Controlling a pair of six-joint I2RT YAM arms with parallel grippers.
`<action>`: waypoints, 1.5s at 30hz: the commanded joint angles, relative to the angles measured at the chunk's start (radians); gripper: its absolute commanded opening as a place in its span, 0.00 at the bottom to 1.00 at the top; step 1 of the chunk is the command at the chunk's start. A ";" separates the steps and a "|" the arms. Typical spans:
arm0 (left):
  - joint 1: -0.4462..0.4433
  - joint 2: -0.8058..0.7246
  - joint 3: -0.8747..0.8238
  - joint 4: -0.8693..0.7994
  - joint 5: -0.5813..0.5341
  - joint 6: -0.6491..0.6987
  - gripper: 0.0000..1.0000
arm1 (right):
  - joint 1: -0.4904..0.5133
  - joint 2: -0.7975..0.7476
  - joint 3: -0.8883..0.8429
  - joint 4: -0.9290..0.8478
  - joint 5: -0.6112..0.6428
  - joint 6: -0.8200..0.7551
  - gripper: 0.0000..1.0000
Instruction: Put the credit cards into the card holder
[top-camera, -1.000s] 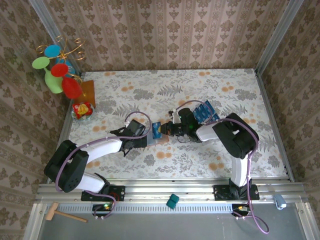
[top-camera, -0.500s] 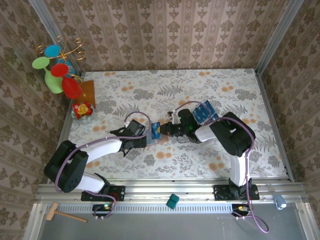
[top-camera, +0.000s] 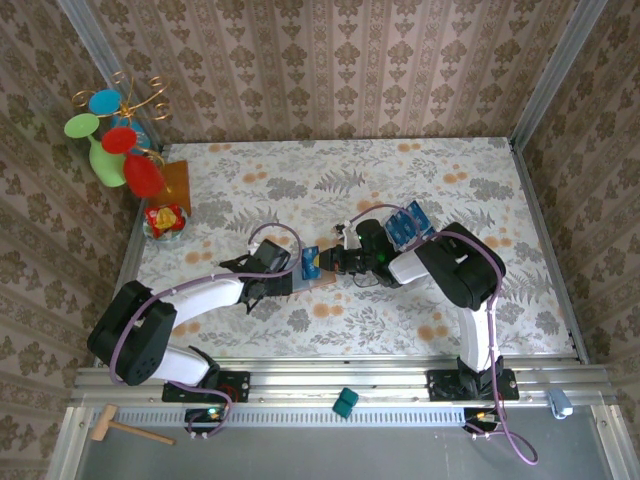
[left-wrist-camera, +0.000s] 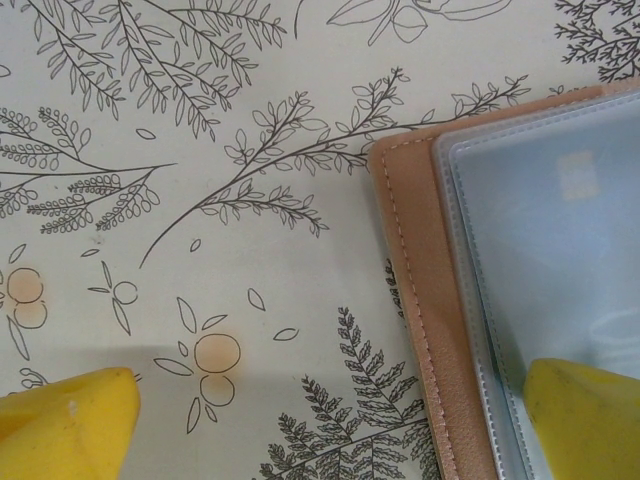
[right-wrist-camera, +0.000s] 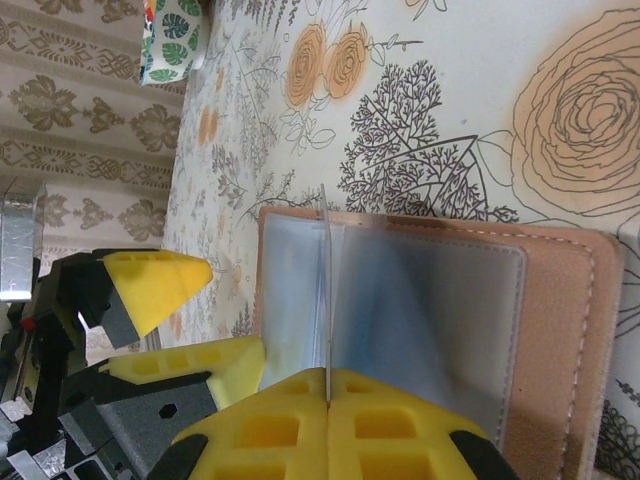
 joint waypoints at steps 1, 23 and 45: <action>0.003 -0.007 -0.024 -0.049 -0.015 -0.012 1.00 | 0.004 0.015 -0.018 0.032 -0.033 0.013 0.00; 0.095 0.027 0.065 -0.034 0.016 0.044 1.00 | 0.003 -0.041 -0.063 0.016 0.014 0.013 0.00; 0.083 -0.089 0.059 -0.067 0.062 0.051 1.00 | 0.003 -0.146 -0.014 -0.044 0.013 0.034 0.00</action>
